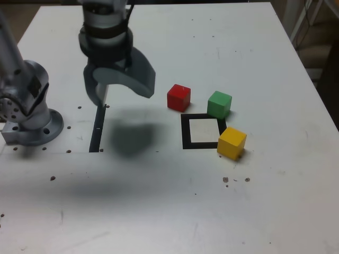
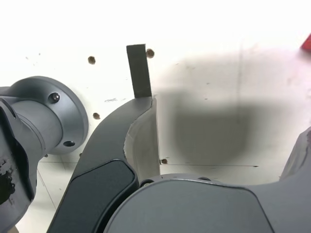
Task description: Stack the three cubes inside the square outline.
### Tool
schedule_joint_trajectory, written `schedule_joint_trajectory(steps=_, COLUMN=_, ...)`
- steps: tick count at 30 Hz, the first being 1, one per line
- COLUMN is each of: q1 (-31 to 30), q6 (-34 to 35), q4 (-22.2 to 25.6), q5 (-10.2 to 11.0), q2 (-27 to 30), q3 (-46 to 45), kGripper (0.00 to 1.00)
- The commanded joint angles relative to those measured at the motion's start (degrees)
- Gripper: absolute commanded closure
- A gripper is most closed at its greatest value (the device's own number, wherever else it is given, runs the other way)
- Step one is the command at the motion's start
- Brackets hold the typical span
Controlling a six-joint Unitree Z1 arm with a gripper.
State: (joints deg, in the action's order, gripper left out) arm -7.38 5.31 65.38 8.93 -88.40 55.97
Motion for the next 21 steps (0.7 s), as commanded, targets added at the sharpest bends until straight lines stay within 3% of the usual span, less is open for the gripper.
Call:
schedule_joint_trajectory(steps=1, q1=0.1, q6=-0.9, q4=1.0, q5=0.7, q2=-1.0, q3=1.8, kGripper=0.03)
schedule_joint_trajectory(steps=7, q1=1.2, q6=-6.5, q4=1.4, q5=1.8, q2=-3.3, q3=5.8, kGripper=0.03)
schedule_joint_trajectory(steps=21, q1=8.3, q6=-22.0, q4=1.3, q5=2.1, q2=-9.3, q3=11.9, kGripper=0.03)
